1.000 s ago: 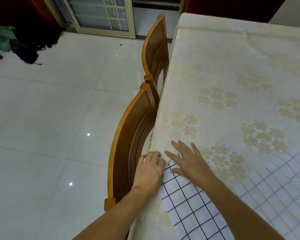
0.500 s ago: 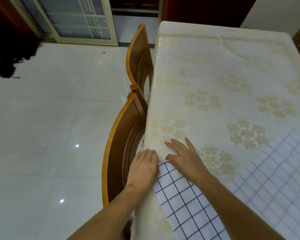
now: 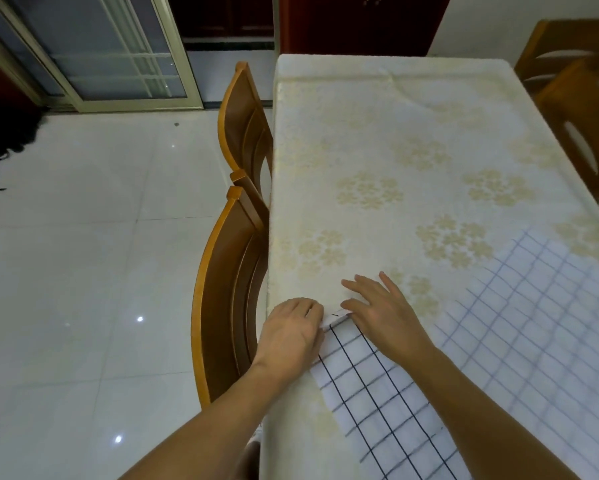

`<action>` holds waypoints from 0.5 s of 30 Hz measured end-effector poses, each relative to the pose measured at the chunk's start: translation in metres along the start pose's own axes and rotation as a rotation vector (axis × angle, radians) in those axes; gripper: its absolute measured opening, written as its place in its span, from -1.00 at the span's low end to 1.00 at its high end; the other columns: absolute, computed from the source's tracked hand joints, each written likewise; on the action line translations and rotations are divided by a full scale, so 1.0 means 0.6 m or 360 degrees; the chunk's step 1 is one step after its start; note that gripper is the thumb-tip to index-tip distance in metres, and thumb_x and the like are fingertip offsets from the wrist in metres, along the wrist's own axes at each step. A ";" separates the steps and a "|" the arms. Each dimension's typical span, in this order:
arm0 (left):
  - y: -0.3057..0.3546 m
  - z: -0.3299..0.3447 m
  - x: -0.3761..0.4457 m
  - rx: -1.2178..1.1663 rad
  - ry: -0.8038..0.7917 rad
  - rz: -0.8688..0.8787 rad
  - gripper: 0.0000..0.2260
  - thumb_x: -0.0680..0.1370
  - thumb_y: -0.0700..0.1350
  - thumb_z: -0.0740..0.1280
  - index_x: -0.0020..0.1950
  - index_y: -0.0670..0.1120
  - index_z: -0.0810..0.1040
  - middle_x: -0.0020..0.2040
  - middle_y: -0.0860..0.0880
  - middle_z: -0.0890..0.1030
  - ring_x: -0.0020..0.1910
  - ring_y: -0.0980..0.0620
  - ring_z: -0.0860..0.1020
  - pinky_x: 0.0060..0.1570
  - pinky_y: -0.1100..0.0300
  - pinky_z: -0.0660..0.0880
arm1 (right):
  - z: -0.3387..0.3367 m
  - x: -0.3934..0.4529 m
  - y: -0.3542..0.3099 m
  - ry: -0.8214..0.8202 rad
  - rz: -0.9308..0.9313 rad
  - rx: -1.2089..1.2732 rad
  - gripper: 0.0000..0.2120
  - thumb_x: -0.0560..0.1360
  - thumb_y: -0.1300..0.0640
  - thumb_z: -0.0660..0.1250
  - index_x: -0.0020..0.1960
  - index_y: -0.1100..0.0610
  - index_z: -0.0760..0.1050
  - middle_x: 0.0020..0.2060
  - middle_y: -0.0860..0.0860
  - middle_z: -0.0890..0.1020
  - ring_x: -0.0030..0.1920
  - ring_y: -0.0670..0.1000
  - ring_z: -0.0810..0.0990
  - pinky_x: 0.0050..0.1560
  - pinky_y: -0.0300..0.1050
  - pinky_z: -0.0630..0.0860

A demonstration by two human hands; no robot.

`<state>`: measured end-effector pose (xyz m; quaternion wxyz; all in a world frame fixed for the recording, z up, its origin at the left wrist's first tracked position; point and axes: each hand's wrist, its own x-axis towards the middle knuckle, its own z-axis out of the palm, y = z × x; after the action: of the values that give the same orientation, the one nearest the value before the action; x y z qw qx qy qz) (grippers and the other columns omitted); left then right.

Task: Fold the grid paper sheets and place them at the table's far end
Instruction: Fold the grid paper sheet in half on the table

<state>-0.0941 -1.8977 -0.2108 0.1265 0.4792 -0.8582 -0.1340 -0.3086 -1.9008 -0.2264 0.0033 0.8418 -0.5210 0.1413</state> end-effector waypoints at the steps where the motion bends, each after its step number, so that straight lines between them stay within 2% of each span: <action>1: 0.017 -0.001 -0.011 0.0017 -0.0007 0.0021 -0.84 0.39 -0.11 0.42 -0.06 -0.06 0.54 -0.15 -0.01 0.58 -0.18 -0.02 0.53 -0.11 0.15 0.48 | -0.006 -0.019 -0.001 0.0037 -0.0006 0.0028 -0.80 0.39 0.19 0.55 0.00 0.05 0.66 0.26 0.07 0.62 0.31 0.13 0.56 0.36 0.27 0.41; 7: 0.138 0.019 -0.103 0.0070 -0.0011 0.0012 -0.80 0.41 -0.10 0.38 0.02 -0.07 0.53 -0.07 -0.03 0.60 -0.10 -0.04 0.53 -0.01 0.12 0.49 | -0.044 -0.158 -0.015 0.0174 -0.0015 0.0168 -0.71 0.38 0.24 0.56 0.08 0.08 0.65 0.24 0.04 0.63 0.29 0.13 0.58 0.27 0.15 0.52; 12: 0.236 0.053 -0.171 0.0007 -0.0025 0.0044 -0.74 0.34 -0.14 0.46 0.00 -0.09 0.55 -0.07 -0.03 0.61 -0.09 -0.05 0.55 -0.07 0.13 0.51 | -0.071 -0.289 -0.028 0.0219 0.0029 0.0197 -0.69 0.40 0.26 0.54 0.12 0.10 0.64 0.21 0.05 0.65 0.24 0.15 0.61 0.22 0.15 0.56; 15: 0.287 0.072 -0.199 0.0038 -0.0036 0.0105 -0.79 0.39 -0.09 0.29 0.00 -0.08 0.55 -0.04 -0.02 0.61 -0.03 -0.06 0.55 0.04 0.10 0.51 | -0.073 -0.365 -0.021 0.0196 0.0069 0.0201 -0.63 0.38 0.28 0.56 0.16 0.09 0.63 0.22 0.05 0.64 0.25 0.15 0.60 0.20 0.19 0.56</action>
<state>-0.1840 -1.7040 -0.2014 0.1154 0.4506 -0.8764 -0.1248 -0.3989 -1.6964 -0.2353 -0.0207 0.8185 -0.5280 0.2254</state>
